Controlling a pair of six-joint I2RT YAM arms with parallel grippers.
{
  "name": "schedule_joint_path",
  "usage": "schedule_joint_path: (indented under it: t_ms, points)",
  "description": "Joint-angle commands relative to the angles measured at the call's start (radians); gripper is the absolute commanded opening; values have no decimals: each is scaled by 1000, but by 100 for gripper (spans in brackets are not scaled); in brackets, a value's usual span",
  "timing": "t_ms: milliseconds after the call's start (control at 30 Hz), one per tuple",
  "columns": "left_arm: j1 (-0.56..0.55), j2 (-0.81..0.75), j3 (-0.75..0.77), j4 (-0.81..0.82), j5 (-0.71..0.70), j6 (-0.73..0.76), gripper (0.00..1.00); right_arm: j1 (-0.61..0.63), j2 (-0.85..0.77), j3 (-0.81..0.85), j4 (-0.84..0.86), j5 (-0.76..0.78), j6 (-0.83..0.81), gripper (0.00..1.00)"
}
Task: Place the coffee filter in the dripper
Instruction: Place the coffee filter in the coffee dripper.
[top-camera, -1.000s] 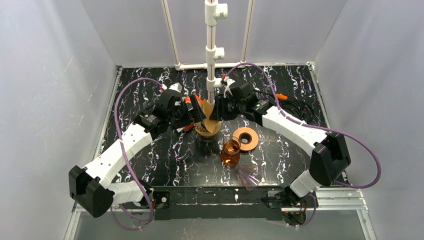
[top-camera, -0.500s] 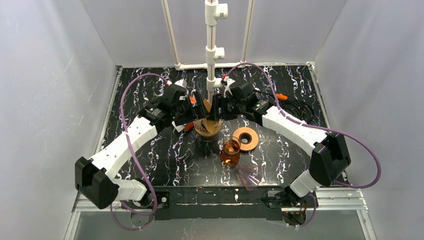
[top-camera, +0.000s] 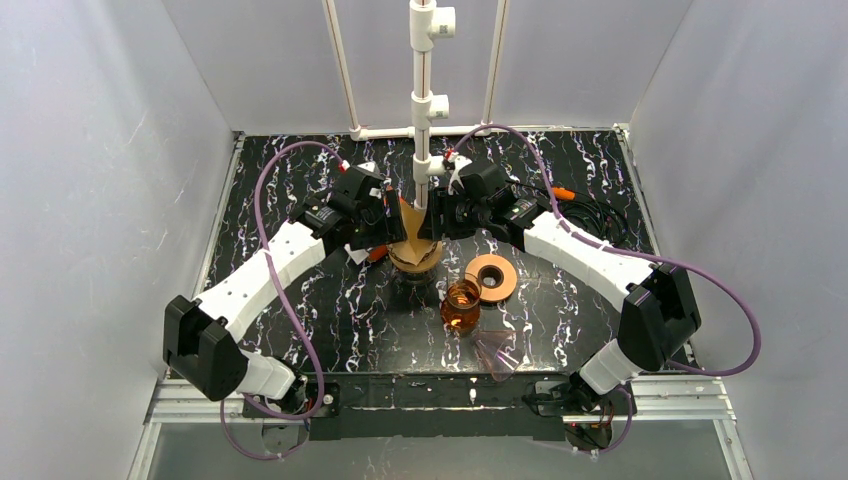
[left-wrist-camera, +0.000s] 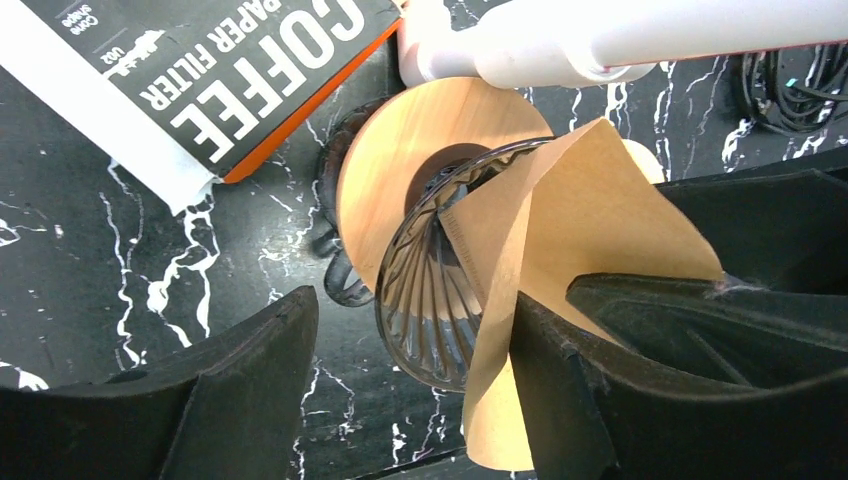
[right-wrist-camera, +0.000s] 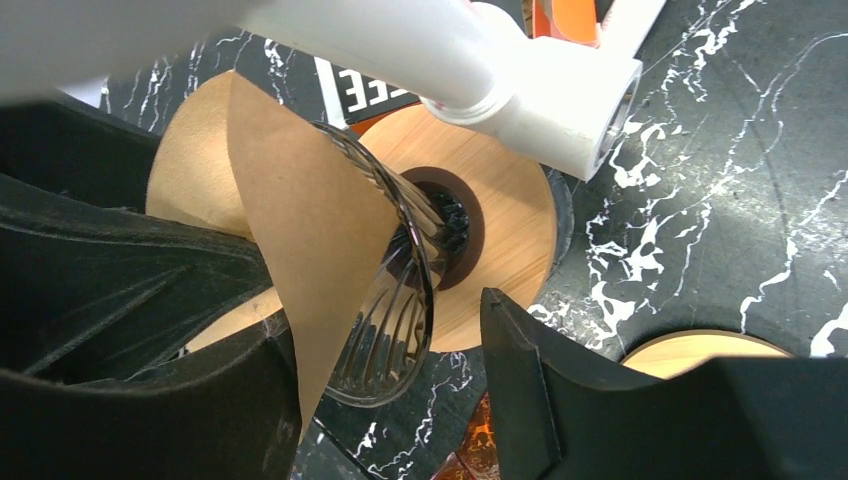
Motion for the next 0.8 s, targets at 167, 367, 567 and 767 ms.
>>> schedule_joint_path:
  t_ms: [167, 367, 567, 767]
  points:
    - [-10, -23, 54, -124, -132, 89, 66, 7, -2, 19, -72, 107, -65, 64]
    - [-10, -8, 71, -164, -138, 124, 66, 9, -8, 19, -95, 135, -79, 64]
    - [-10, -30, 59, -165, -154, 149, 69, 9, -23, 13, -102, 141, -80, 65]
    - [-10, -46, 16, -36, 3, 136, 85, 8, -28, -4, -43, 69, -50, 73]
